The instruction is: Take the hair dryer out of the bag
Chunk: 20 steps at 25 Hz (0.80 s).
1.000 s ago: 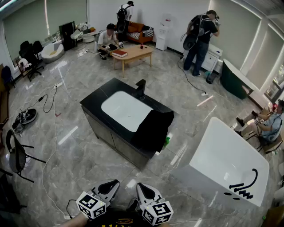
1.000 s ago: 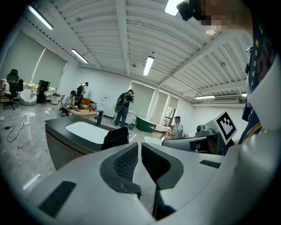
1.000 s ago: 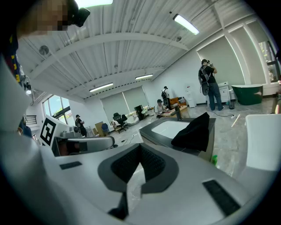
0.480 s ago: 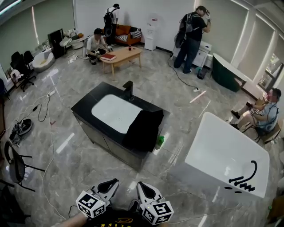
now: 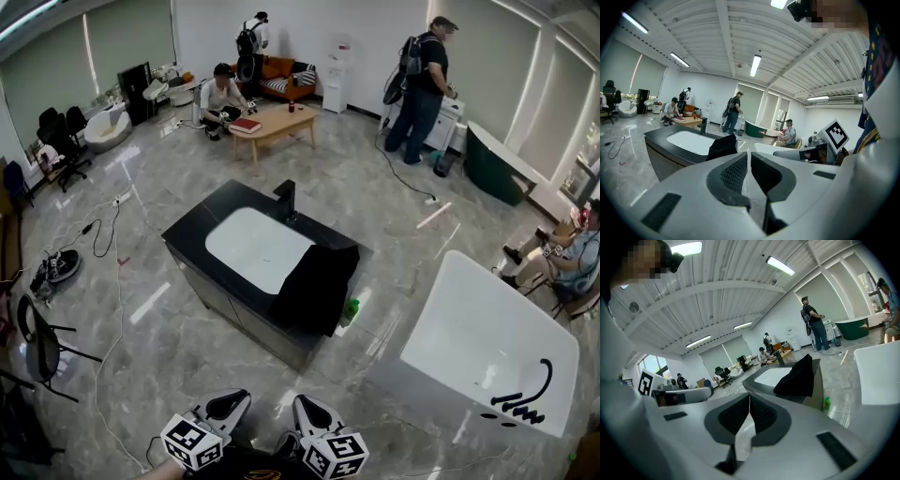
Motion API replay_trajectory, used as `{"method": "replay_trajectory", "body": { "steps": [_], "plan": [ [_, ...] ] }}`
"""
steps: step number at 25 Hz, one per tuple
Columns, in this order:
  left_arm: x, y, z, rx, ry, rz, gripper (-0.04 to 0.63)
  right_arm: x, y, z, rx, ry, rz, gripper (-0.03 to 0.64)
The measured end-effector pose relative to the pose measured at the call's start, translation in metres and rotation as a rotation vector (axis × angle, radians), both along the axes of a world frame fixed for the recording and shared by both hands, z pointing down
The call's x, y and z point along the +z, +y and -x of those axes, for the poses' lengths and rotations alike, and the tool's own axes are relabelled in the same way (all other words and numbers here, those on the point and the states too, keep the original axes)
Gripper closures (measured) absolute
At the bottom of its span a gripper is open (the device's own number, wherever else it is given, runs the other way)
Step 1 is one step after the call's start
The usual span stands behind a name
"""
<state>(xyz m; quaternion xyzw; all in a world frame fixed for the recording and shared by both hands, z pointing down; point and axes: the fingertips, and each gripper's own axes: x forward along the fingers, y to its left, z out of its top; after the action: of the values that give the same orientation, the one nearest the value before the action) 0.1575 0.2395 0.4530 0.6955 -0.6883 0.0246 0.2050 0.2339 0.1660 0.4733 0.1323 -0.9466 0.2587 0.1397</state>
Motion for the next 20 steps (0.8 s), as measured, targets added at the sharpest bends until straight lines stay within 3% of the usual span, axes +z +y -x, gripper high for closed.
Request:
{"method": "replay_trajectory", "body": {
  "steps": [6,12,20],
  "plan": [
    [0.012,-0.021,0.03,0.023,0.009,0.01,0.568,0.01,-0.019,0.031,0.007,0.045,0.015,0.607],
    [-0.003,-0.037,0.114,0.053,0.035,-0.028,0.568,0.003,-0.033,0.103,0.06,0.068,0.01,0.607],
    [-0.01,-0.061,0.188,0.206,0.0,-0.063,0.568,0.006,-0.046,0.166,0.207,0.113,0.019,0.607]
  ]
}}
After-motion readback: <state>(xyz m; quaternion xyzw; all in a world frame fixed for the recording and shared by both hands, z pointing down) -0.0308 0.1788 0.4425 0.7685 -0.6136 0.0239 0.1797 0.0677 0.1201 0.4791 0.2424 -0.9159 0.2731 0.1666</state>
